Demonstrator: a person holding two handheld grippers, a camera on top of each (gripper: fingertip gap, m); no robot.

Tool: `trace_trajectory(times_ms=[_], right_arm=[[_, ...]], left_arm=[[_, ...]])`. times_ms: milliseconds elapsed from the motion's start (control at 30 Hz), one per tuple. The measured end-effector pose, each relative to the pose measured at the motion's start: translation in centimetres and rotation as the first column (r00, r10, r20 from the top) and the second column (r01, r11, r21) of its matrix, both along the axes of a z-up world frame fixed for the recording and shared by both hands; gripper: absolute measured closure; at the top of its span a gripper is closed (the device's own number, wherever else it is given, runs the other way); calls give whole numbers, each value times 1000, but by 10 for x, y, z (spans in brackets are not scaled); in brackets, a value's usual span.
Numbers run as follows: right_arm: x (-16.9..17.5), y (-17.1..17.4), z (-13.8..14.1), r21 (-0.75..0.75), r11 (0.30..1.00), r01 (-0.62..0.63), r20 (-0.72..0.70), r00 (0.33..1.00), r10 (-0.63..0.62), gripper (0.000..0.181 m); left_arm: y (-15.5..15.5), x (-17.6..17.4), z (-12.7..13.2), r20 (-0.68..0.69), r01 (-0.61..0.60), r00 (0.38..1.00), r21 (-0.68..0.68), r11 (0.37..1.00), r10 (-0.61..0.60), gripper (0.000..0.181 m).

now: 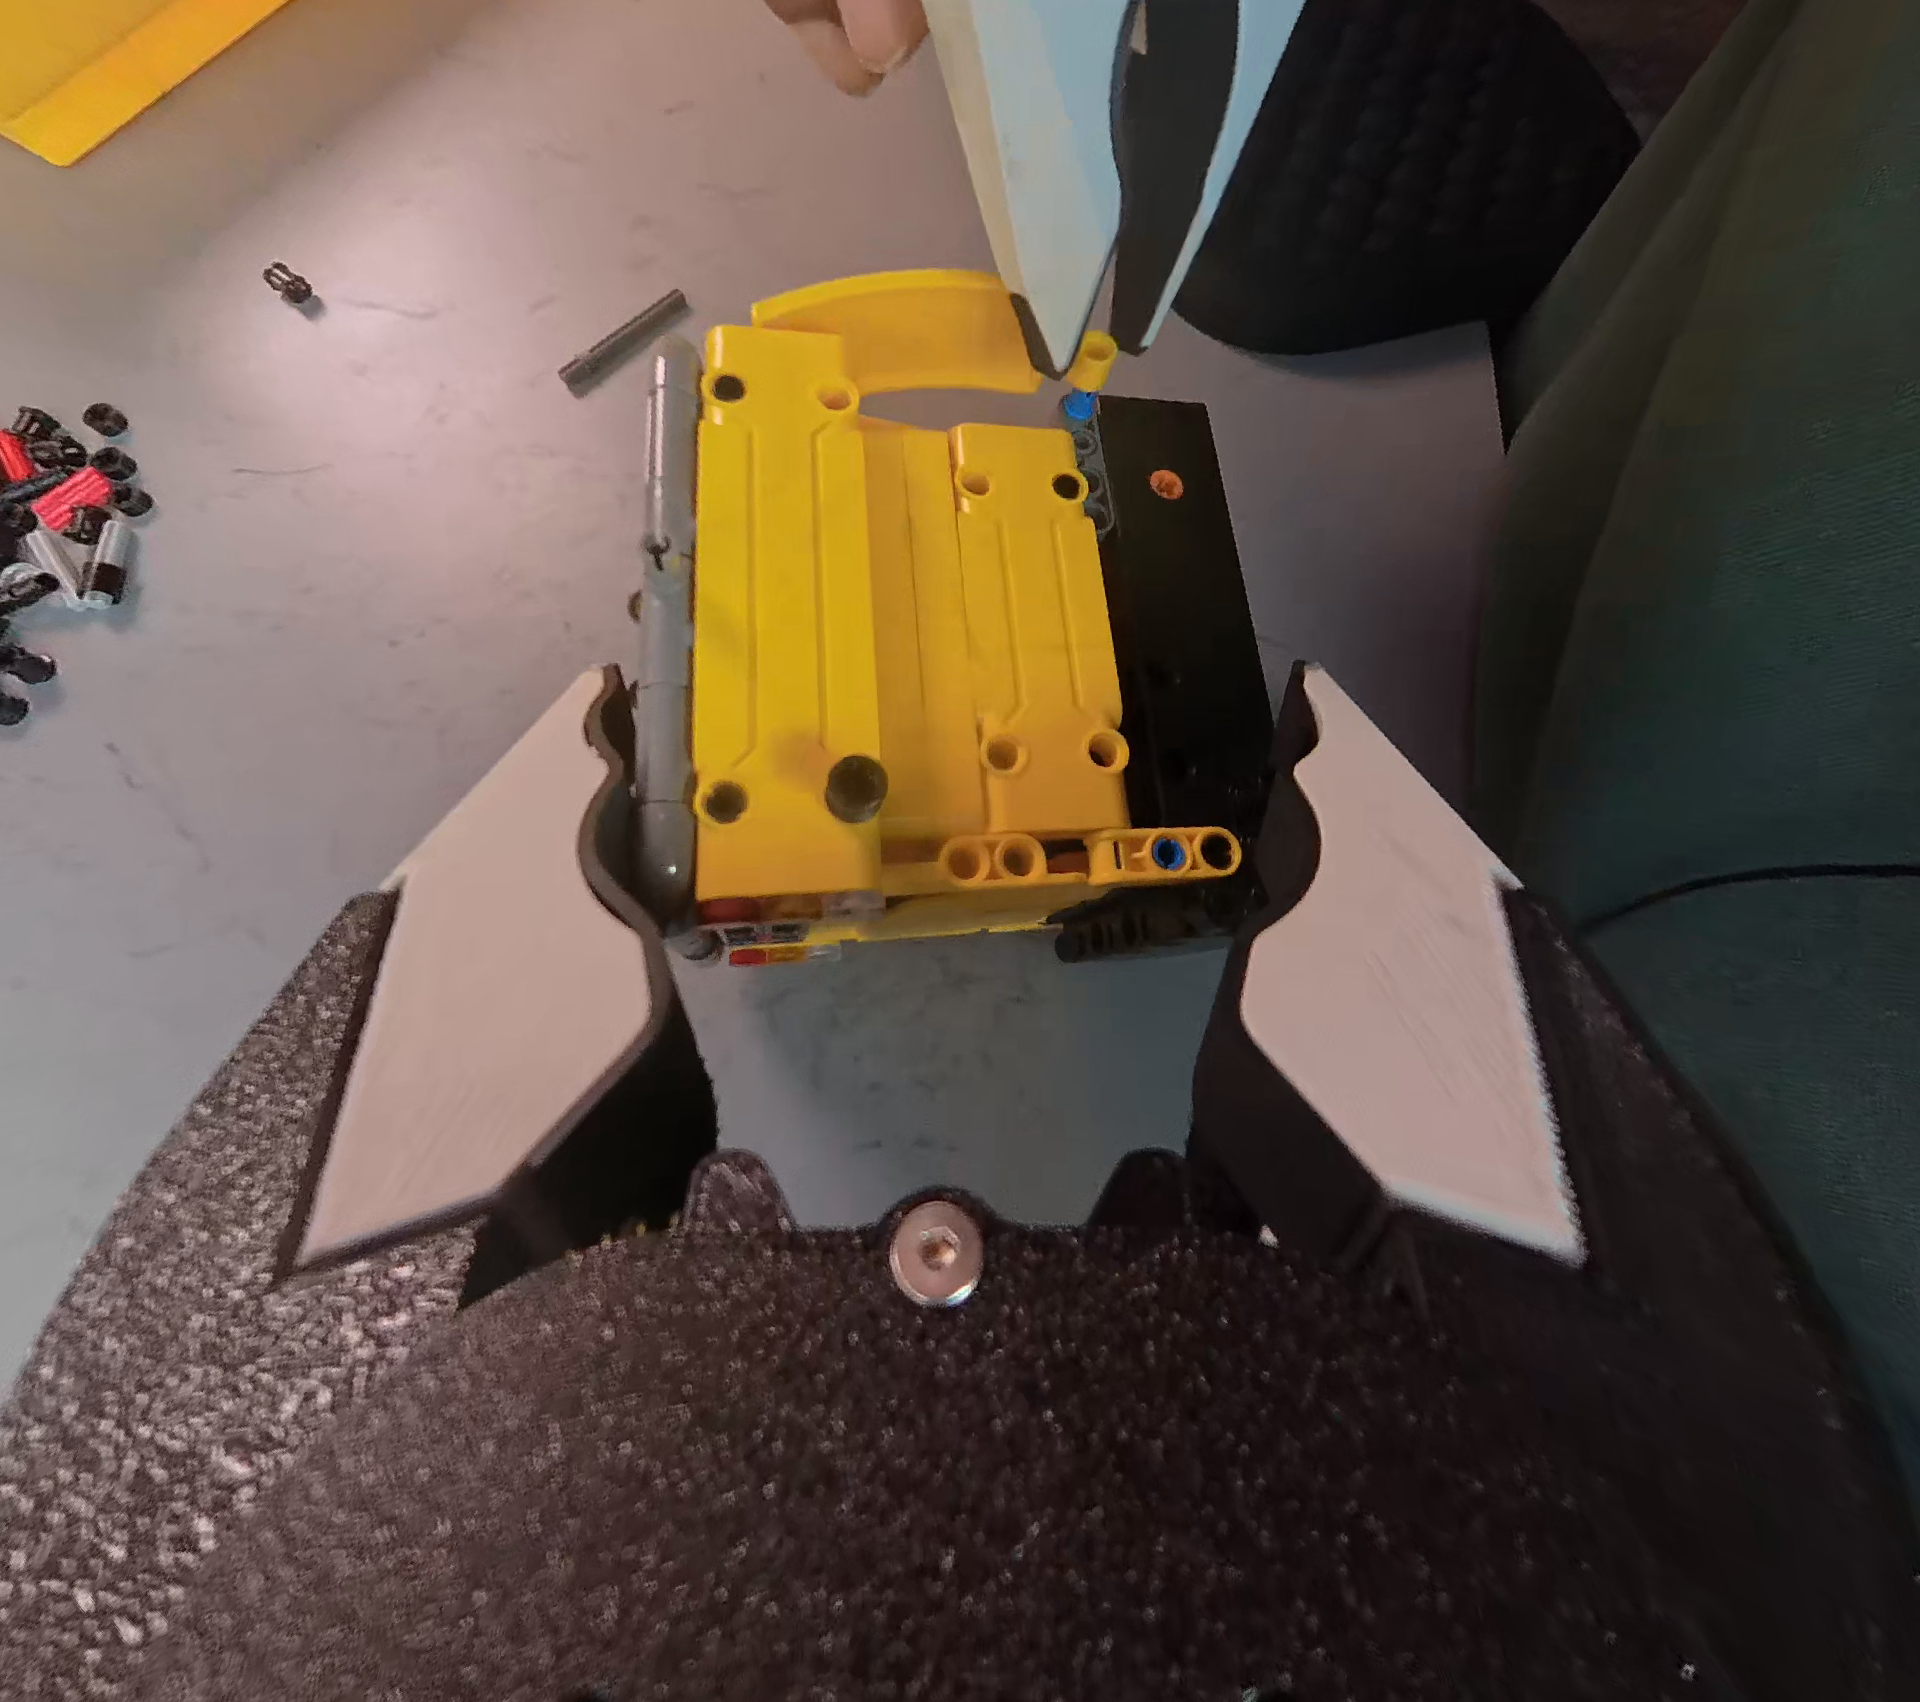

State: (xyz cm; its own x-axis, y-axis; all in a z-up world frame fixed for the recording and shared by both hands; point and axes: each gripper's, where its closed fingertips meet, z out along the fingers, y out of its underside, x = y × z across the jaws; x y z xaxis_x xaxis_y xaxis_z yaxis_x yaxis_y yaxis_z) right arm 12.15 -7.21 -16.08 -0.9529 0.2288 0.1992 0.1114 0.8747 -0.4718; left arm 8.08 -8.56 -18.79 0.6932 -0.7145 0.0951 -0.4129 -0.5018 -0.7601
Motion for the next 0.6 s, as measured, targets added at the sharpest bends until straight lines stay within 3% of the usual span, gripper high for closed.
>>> trace_trajectory(times_ms=[167,367,433,600], right_arm=[[1,0,-12,63,997,-40,-66,997,44,171],[1,1,-12,20,998,65,-97,993,-63,173],[0,-1,-9,-12,997,74,-118,990,-75,173],[3,-2,4,-31,998,46,-140,989,-50,162]], left_arm=[[1,1,1,7,-19,1000,17,1000,19,60],[-2,1,3,-17,-55,998,48,997,56,56],[-2,0,4,-64,-76,995,61,995,80,47],[-1,1,11,-115,-98,988,72,993,105,48]])
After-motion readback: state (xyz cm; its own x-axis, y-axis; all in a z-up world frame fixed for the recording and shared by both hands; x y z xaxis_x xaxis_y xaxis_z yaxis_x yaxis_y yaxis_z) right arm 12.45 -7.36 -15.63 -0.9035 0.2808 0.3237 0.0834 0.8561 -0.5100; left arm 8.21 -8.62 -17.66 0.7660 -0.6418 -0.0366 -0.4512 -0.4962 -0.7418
